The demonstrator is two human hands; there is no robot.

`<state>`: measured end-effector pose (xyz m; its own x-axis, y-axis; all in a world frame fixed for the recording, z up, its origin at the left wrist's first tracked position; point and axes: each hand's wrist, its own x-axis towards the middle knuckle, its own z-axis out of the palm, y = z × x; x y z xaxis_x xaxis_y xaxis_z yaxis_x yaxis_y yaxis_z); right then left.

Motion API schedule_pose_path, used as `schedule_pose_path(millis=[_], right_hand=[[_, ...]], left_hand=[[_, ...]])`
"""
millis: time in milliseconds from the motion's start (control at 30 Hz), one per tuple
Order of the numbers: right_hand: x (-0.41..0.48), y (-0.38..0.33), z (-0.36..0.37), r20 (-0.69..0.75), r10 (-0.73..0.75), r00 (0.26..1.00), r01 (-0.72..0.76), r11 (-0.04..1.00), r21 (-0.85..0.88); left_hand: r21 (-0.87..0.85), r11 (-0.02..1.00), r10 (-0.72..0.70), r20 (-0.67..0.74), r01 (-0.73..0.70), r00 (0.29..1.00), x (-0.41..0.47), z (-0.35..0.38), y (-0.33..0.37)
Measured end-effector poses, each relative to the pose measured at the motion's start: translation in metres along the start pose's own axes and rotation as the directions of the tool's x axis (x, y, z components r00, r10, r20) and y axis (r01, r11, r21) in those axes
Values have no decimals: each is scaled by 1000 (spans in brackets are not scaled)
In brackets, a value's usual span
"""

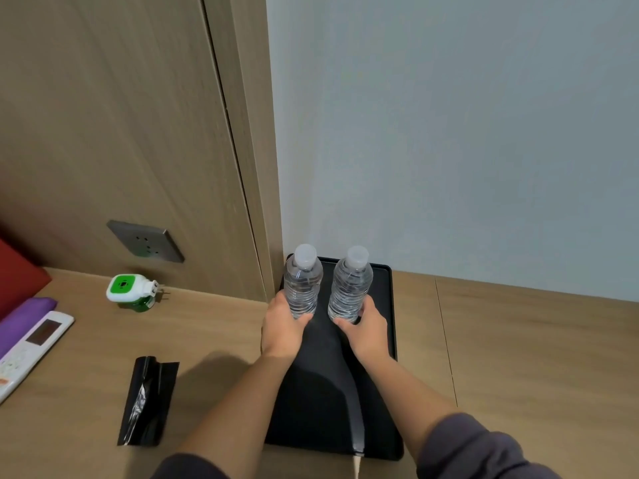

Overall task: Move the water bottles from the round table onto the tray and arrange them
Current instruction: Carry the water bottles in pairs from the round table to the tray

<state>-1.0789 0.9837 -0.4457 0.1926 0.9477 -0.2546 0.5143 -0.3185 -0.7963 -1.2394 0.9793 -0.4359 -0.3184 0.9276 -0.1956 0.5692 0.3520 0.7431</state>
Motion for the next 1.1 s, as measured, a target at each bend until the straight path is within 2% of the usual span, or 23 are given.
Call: schedule_pose_path(millis=[267, 400, 500, 567, 633, 700, 833, 933, 1100], right_hand=[[16, -16, 0, 38, 4, 999, -3, 1000, -24], [7, -17, -7, 51, -2, 999, 9, 990, -142], [-11, -13, -19, 93, -37, 995, 73, 899, -431], [-26, -7, -27, 113, -59, 992, 116, 788, -605], [-43, 1, -35, 135, -61, 989, 138, 703, -698], [-58, 7, -42, 155, -58, 986, 155, 650, -744], [-87, 13, -52, 171, -56, 984, 169, 615, -770], [-107, 15, -58, 170, -54, 984, 168, 600, -782], [-140, 26, -76, 141, -58, 988, 146, 617, -773]], left_hand=[[60, 992, -110, 3, 109, 994, 15, 1, 17], [101, 988, -120, 54, 114, 991, 7, -2, 17], [158, 986, -71, 124, 51, 990, -13, -10, 6], [312, 950, -26, 151, -23, 988, -28, -19, -6], [501, 860, 25, 155, -100, 988, -42, -29, -14], [624, 768, 53, 161, -143, 985, -55, -38, -20], [719, 668, 66, 198, -190, 978, -78, -46, -20], [703, 668, 111, 229, -243, 967, -98, -49, -13], [613, 725, 146, 310, -315, 939, -134, -47, -9]])
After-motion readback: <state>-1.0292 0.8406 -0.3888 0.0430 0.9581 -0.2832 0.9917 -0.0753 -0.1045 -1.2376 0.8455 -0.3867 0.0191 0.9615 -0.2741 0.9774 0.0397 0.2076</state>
